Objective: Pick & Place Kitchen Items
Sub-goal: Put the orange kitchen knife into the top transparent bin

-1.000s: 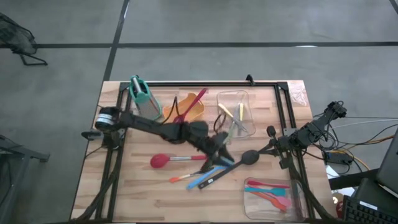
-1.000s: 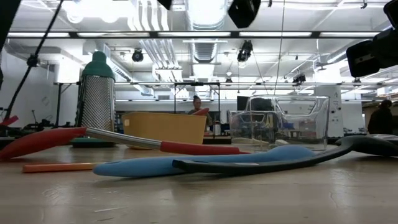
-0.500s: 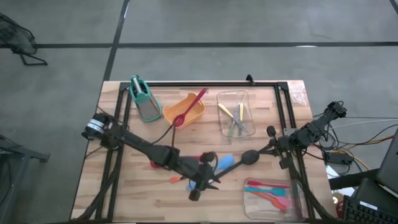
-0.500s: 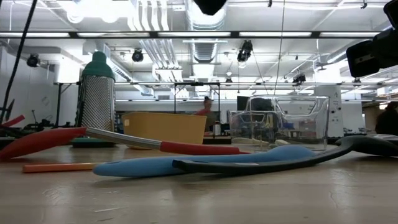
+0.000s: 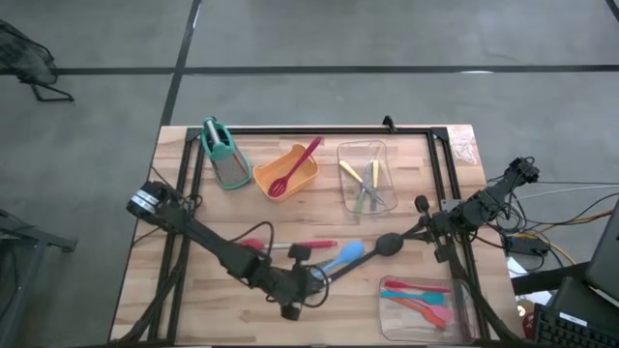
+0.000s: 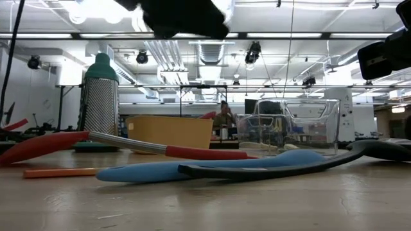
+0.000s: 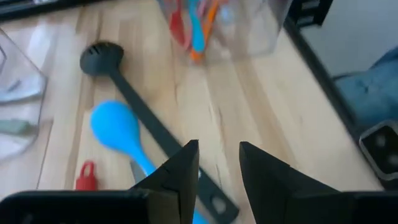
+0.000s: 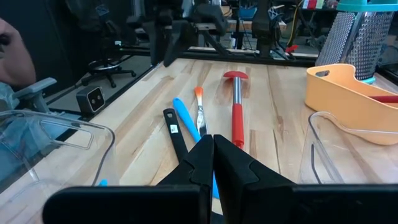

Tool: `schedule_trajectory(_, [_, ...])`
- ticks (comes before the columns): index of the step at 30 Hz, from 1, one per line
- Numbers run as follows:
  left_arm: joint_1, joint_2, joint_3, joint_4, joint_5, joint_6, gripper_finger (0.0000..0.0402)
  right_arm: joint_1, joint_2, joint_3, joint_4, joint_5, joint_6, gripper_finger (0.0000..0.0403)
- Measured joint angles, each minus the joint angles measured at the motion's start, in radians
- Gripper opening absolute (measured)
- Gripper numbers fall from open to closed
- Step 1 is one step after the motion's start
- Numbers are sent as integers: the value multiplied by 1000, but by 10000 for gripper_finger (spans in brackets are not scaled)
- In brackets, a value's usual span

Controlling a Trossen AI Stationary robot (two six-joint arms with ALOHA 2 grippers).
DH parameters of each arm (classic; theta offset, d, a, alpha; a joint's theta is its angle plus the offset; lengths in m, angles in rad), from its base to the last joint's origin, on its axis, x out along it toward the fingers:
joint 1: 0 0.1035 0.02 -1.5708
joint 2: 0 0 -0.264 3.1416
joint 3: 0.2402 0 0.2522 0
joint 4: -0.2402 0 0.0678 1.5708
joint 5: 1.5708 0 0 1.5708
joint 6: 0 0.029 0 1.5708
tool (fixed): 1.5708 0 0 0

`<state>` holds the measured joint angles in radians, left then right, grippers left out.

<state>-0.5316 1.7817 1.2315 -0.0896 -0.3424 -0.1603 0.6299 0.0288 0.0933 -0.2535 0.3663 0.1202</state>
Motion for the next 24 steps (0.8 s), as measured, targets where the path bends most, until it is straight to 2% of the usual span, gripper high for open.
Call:
schedule_trajectory(8, [-44,0,-11,-179,-8,-158,122,0,0,0,0,0,0,8])
schedule_trajectory(16, [-61,0,-12,-475,-11,-367,122,0,0,0,0,0,0,8])
schedule_trajectory(20, [-61,0,-46,-477,-14,-419,124,0,0,0,0,0,0,8])
schedule_trajectory(24, [-61,0,-104,-430,-12,-446,142,0,0,0,0,0,0,8])
